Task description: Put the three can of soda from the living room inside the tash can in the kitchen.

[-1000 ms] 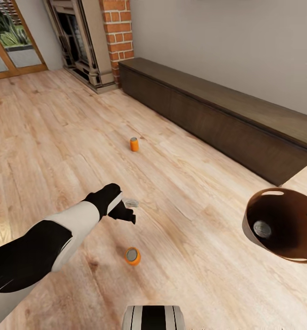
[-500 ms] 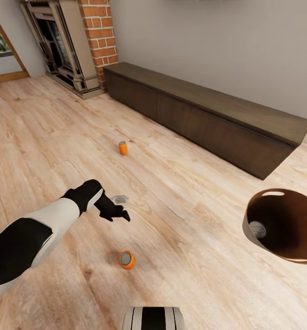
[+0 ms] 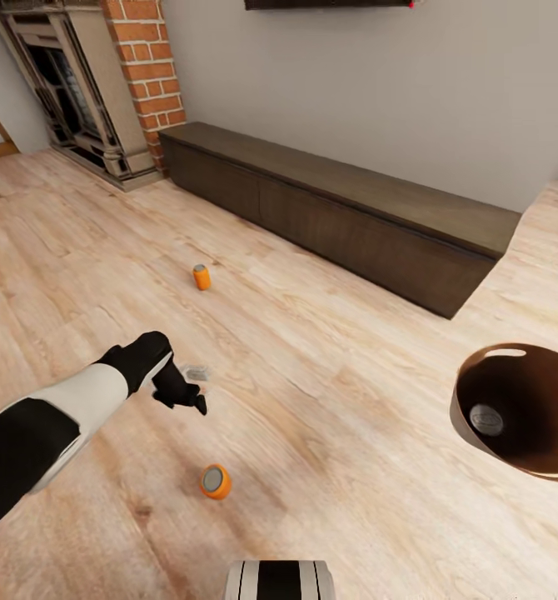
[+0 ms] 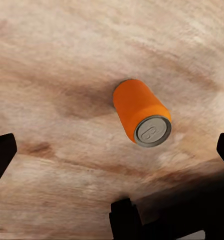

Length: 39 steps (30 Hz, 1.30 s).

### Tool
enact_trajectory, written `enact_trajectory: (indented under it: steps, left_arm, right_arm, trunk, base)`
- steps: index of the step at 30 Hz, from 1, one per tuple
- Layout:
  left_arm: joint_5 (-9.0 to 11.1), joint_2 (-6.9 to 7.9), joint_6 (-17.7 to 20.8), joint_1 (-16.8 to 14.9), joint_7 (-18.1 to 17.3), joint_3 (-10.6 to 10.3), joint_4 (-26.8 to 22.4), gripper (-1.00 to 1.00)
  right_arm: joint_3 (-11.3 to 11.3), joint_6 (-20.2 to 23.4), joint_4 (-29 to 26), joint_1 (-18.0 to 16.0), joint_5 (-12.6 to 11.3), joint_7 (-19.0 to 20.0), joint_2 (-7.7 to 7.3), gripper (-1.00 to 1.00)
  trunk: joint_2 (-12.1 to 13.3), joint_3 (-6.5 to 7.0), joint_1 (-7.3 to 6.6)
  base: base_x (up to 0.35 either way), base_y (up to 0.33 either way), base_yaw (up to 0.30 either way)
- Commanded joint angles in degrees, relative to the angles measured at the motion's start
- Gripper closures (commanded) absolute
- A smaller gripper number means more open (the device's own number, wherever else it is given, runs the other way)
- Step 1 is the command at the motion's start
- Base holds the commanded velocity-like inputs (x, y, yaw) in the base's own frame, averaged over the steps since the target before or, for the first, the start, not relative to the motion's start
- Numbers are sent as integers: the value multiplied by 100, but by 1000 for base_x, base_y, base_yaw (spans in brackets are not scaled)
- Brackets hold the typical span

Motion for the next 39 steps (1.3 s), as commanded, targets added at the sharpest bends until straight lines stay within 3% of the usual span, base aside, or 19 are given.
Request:
enact_trajectory:
  steps: [1,6,11,24,31,39]
  left_arm:
    - [-9,-17,-10,5,49,-51,0,-100]
    - [-10,-192,-149,98,829,-103,-1,-100]
    - [6,-234,-251,138,1241,-88,-1,-100]
    - [-14,-471,-572,279,1325,-116,-12,-100]
    - [-23,-497,-580,293,1326,-120,-8,-100]
    - [-18,-470,-599,289,1318,-127,-9,-100]
  right_arm:
    - [-2,26,1,-2,-4,40,-2,100]
    - [-2,26,0,-1,1,42,-1,100]
    - [-9,26,0,-1,5,43,-4,100]
    - [-16,26,0,108,9,35,6,100]
    - [-13,26,0,113,10,34,10,100]
    - [-11,26,8,113,10,13,8,100]
  trunk:
    - [0,7,0]
    - [0,41,0]
    - [0,75,0]
    - [0,164,0]
    - [0,212,0]
    - [0,238,0]
  base:
    - [0,0,-185]
    - [0,0,-185]
    - [0,0,-184]
    - [-10,-129,-182]
    - [-90,-271,-180]
    - [-20,-24,-80]
